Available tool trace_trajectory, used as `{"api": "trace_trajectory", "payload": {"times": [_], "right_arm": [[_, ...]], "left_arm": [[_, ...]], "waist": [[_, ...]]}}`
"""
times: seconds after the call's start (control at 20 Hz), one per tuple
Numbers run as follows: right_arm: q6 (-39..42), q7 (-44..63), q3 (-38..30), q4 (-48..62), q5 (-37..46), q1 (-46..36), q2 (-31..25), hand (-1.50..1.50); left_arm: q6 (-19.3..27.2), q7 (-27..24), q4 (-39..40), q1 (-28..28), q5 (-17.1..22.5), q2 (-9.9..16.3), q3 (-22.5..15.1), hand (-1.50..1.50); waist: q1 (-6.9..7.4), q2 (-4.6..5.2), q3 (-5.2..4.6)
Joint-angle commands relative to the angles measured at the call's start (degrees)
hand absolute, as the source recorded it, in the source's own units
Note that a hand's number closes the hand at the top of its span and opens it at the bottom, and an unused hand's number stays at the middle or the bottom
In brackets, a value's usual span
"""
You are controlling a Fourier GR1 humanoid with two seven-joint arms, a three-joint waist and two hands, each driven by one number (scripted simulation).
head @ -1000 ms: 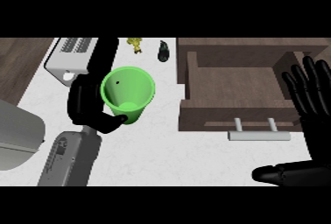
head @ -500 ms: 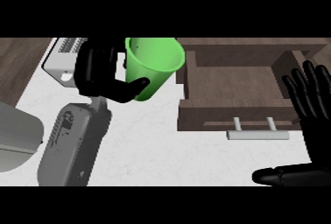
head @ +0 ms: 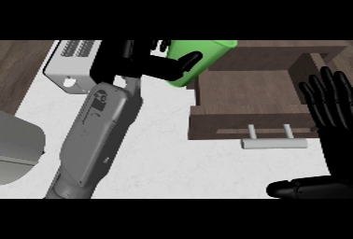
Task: Pick up the cup, place it into the drawer and close the drawer
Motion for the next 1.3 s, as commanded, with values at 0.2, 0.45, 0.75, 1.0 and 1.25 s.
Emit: {"api": "trace_trajectory", "payload": {"times": [0.2, 0.45, 0.75, 1.0, 1.25], "right_arm": [[1.31, -0.38, -1.59, 0.29, -1.84, -0.07, -1.01, -1.5], [1.98, 1.05, -3.86, 3.28, -4.1, -3.67, -2.91, -1.5], [1.64, -2.39, -2.34, 5.39, -2.04, -3.29, -1.06, -1.5], [2.11, 1.3, -3.0, 2.67, -4.06, -4.61, -2.69, -1.5], [3.57, -2.84, -1.7, 3.34, -2.52, -1.96, -1.94, -1.5]], "left_arm": [[6.25, 1.09, 11.48, -10.31, 1.76, -0.12, -3.34, 1.5], [10.19, -5.11, 22.22, -14.93, 8.18, -0.12, -7.62, 1.5], [10.99, -7.72, 32.41, -22.43, 13.52, -0.13, -10.01, 1.5], [11.44, -9.26, 36.84, -21.2, 19.1, -0.13, -17.1, 1.5], [11.03, -12.05, 42.92, -23.81, 19.61, -0.13, -19.89, 1.5]], "waist": [[-0.26, 0.03, 0.0], [-1.1, 0.26, 0.01], [-1.68, 0.47, 0.03], [-2.89, 0.59, 0.04], [-3.66, 0.93, 0.06]]}}
